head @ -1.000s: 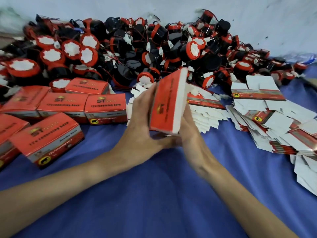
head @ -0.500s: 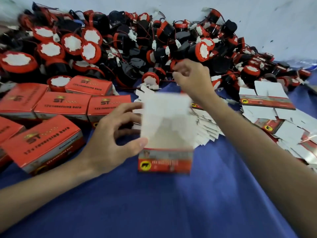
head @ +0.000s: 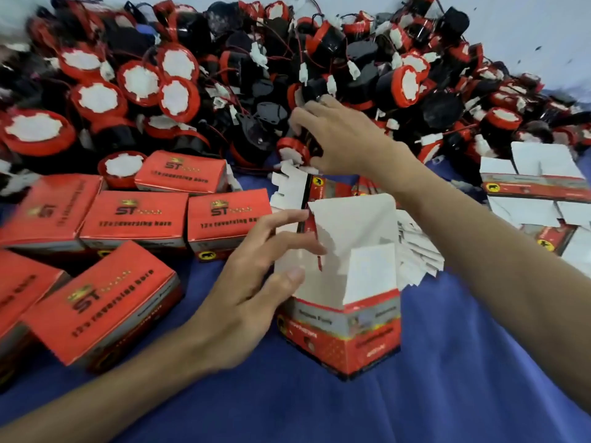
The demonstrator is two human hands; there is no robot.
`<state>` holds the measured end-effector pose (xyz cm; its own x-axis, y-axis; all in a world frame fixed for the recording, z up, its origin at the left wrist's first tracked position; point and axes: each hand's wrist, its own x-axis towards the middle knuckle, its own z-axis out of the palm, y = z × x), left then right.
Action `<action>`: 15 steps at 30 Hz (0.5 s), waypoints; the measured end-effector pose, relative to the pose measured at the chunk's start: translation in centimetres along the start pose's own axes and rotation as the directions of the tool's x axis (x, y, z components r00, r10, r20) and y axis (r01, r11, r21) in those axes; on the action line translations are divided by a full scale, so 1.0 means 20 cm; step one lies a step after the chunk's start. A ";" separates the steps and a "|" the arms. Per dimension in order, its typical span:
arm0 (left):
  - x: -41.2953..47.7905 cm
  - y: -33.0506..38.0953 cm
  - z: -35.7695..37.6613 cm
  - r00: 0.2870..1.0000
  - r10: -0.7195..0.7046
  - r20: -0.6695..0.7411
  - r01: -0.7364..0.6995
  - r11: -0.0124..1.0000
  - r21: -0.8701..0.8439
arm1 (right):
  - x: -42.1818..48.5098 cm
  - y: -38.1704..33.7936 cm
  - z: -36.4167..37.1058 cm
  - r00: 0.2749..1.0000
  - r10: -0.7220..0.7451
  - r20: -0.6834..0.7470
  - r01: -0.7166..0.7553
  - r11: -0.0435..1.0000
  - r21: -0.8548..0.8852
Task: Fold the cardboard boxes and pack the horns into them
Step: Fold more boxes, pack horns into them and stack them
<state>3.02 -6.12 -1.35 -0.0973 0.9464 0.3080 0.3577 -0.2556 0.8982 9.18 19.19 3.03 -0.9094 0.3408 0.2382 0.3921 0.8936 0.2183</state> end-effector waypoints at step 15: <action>-0.02 0.02 0.01 0.993 0.098 0.062 -0.110 0.968 0.226 | -0.03 -0.14 0.04 0.890 0.455 0.014 -0.376 0.717 0.587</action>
<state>3.34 -6.54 -1.18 -0.0036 0.9271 0.3747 0.5671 -0.3068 0.7644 8.46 16.67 1.56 -0.6330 0.7144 0.2984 0.5418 0.6840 -0.4884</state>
